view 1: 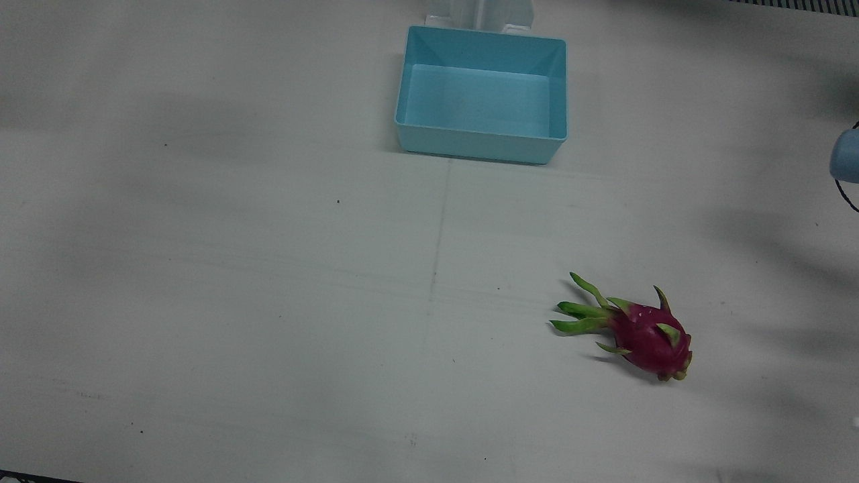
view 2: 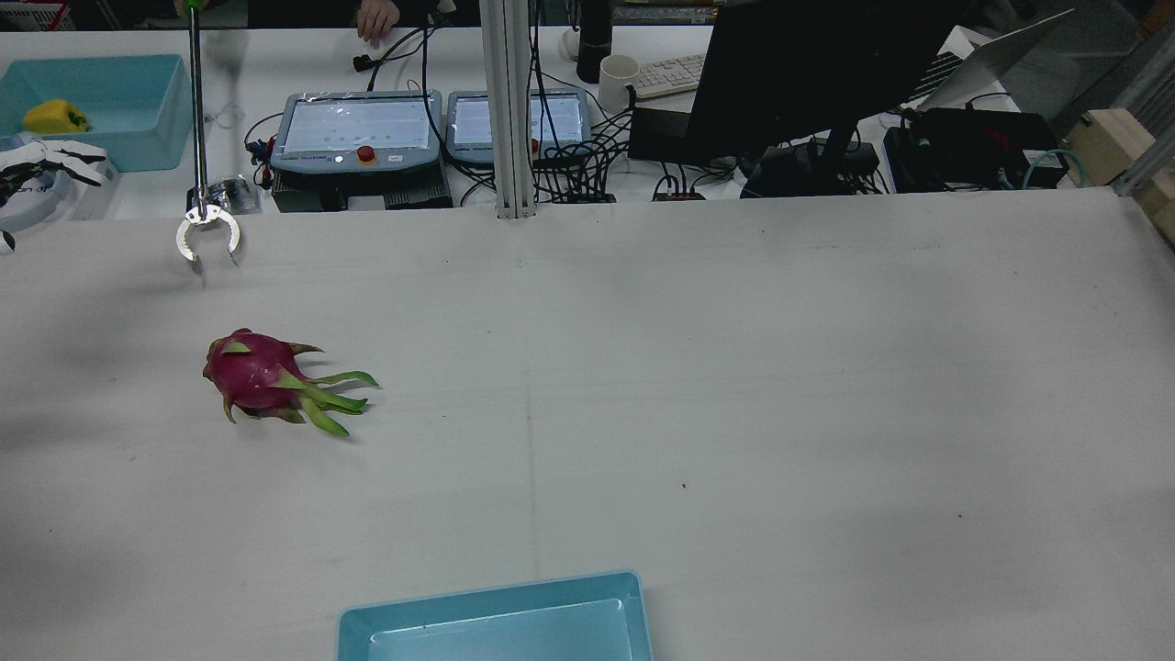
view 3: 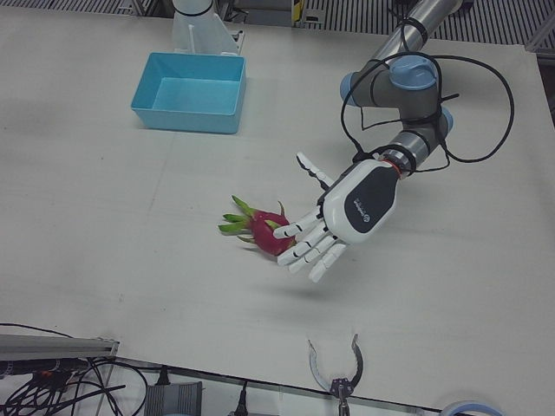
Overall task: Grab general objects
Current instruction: 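Move the left hand down to the pink dragon fruit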
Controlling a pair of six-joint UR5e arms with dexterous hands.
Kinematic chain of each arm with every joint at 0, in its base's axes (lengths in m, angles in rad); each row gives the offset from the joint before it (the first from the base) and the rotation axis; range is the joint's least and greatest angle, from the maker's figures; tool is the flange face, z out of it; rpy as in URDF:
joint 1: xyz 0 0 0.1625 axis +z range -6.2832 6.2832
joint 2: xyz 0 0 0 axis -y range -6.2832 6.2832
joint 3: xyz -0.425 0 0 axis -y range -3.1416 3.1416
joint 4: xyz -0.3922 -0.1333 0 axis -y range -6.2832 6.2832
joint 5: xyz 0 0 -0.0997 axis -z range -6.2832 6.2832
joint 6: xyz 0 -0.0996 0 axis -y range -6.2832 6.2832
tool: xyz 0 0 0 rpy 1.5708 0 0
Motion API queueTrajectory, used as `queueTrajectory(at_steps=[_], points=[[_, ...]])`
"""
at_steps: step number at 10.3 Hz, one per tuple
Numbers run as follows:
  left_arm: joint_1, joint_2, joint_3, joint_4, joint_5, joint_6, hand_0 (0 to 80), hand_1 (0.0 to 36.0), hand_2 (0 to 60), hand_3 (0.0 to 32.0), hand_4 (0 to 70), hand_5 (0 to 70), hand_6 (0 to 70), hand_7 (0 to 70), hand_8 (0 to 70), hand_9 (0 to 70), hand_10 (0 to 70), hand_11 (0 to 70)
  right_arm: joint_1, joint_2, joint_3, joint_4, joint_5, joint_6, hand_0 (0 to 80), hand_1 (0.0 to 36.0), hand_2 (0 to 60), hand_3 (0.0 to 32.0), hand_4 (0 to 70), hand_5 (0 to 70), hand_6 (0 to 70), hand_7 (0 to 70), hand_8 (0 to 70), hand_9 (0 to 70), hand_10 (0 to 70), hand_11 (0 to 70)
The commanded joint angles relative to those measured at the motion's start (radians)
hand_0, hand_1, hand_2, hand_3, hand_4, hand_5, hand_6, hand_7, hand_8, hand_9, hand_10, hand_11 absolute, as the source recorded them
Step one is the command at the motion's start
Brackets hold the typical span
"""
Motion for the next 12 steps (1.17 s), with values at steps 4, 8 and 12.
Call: queueTrajectory(at_steps=[4,8,12], points=[[0.304,-0.241,-0.05,0.35,-0.148,0.458,48.7,9.3,0.0,11.4,2.3,12.7,2.4,10.8,13.4,4.4,1.6,3.4,0.0,0.0,0.0,0.0,0.0,0.0,0.0,0.0,0.0,0.0,0.0,0.0,0.0,0.0,0.0,0.0,0.0,0.0],[0.304,-0.243,-0.032,0.355,-0.159,0.582,50.5,11.9,0.0,17.6,0.0,10.6,0.2,9.6,12.0,4.1,2.3,4.7,0.0,0.0,0.0,0.0,0.0,0.0,0.0,0.0,0.0,0.0,0.0,0.0,0.0,0.0,0.0,0.0,0.0,0.0],[0.292,-0.237,0.08,0.352,-0.158,0.678,51.4,14.6,0.0,12.4,0.0,11.6,0.1,8.5,10.9,3.6,2.5,5.1,0.0,0.0,0.0,0.0,0.0,0.0,0.0,0.0,0.0,0.0,0.0,0.0,0.0,0.0,0.0,0.0,0.0,0.0]])
